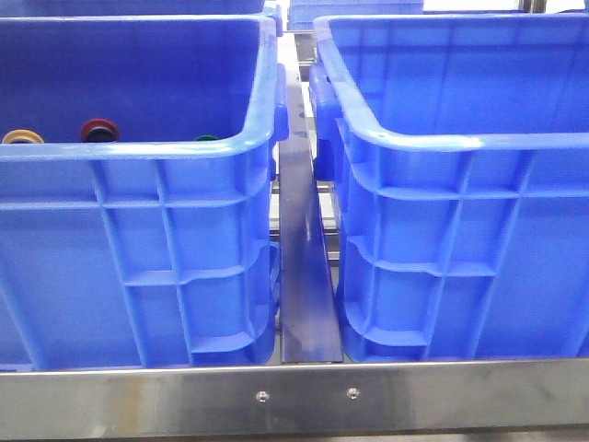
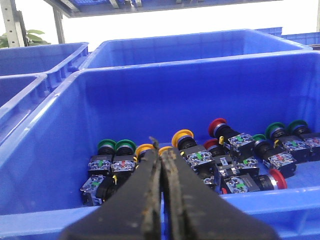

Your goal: Pick red and yellow buttons and place in box

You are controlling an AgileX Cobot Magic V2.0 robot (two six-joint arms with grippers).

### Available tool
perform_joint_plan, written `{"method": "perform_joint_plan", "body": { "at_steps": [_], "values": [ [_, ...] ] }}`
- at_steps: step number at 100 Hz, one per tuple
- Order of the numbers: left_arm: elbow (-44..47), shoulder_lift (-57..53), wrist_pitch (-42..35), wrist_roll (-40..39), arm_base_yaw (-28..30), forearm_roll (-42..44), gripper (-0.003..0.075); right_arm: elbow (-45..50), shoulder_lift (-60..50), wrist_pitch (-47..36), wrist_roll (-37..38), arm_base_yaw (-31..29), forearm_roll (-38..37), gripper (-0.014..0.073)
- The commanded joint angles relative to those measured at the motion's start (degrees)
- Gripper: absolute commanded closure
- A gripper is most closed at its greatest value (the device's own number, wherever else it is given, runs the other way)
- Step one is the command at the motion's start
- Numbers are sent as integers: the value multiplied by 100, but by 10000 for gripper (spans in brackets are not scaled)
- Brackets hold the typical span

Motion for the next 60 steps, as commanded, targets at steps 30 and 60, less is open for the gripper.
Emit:
{"method": "perform_joint_plan", "body": {
  "at_steps": [30,60],
  "values": [
    [257,-164,-464,-54,-41,-194,739,-88,-143,-473,0,9,-61,690],
    [-1062,42,638,-54,-41,-323,739,-88,-143,-473,0,9,-61,690]
  ]
}}
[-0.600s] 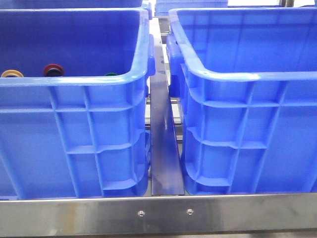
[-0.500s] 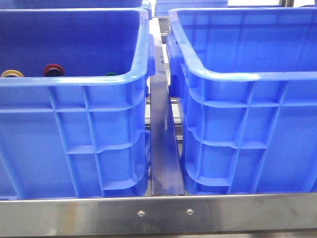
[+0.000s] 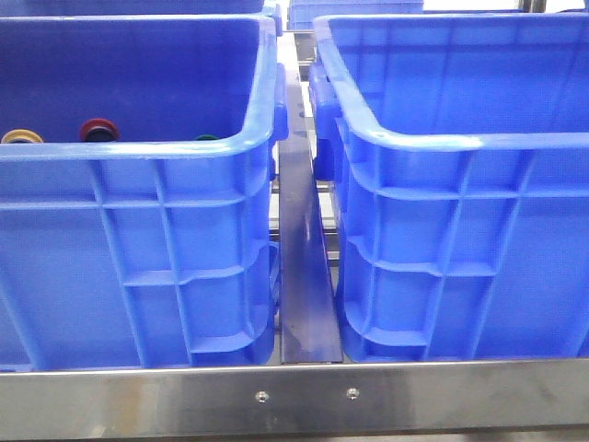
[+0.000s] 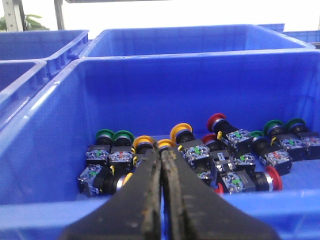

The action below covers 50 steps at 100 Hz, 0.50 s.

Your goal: Pick red and yellow buttons and place in box

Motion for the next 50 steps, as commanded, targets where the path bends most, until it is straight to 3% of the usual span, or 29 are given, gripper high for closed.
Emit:
{"method": "perform_joint_plan", "body": {
  "at_steps": [1,50],
  "values": [
    [-689,61,31,-54,-41,-62,739,-88,-143,-473,0,9,-61,690],
    [-4291,3068,3232,163,-41,-62,739,-88,-143,-473,0,9,-61,690]
  ]
}}
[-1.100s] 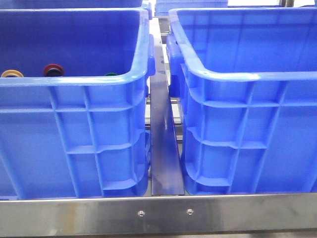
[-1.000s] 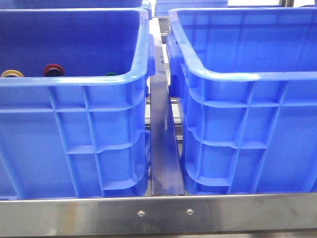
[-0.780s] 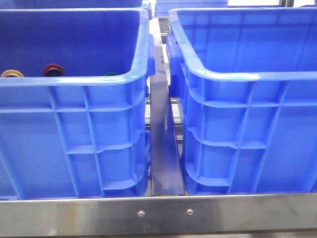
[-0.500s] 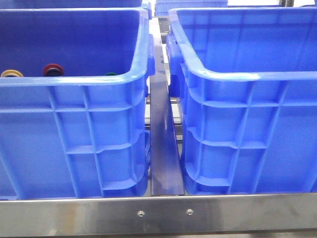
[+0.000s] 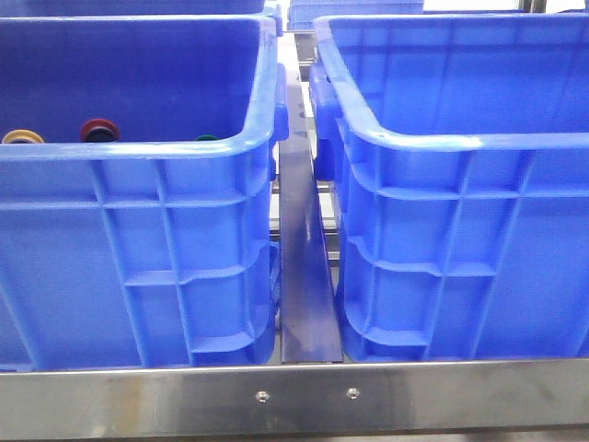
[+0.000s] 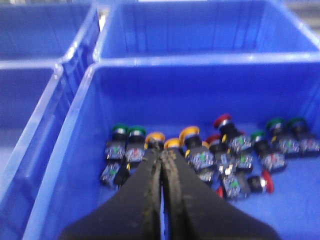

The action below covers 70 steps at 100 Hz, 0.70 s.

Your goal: Pick red and yellow buttons and place in box

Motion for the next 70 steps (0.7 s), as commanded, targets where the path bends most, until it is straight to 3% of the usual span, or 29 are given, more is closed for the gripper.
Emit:
{"method": "perform_joint_plan", "body": {
  "at_steps": [1,20,54,62,70],
  "values": [
    [-630,623,158,81,-41,-28,739,-88,-143,-473,0,9,-61,690],
    [-1207,1488,425,81,-41,-41,739,-88,-143,-473,0,9,-61,690],
    [-1242,2039,482,81,-41,-118,730,-88,-143,-473,0,9,-61,690],
    [-1242,2103,526,81,-41,-184,676,-88,-143,-473,0,9,-61,690],
    [-1242,2142,542,81,-41,-195,552,-88,-143,-473,0,9,-61,690]
  ]
}}
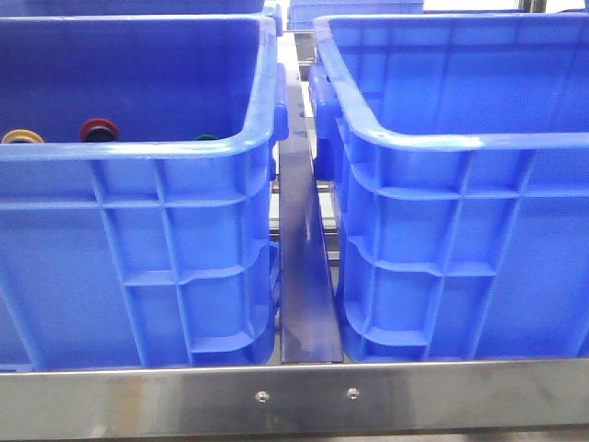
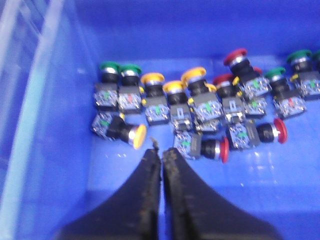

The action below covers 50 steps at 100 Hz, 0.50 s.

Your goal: Pick red and yellow buttons and place in box

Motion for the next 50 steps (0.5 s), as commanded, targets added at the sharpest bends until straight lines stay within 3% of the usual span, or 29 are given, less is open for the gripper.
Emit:
{"method": "perform_joint_plan", "body": {
  "at_steps": [1,11,21,50],
  "values": [
    [-205,57,-325,6,-41,-59,539,-88,-143,-473,0,9,-61,690],
    [-205,76,-311,6,-41,-59,313,-88,-143,-473,0,9,-61,690],
    [-205,91,-311,6,-41,-59,170,-88,-143,-473,0,9,-61,690],
    [-258,277,-466,6,-41,-475,164,-88,-143,-473,0,9,-61,690]
  ]
}}
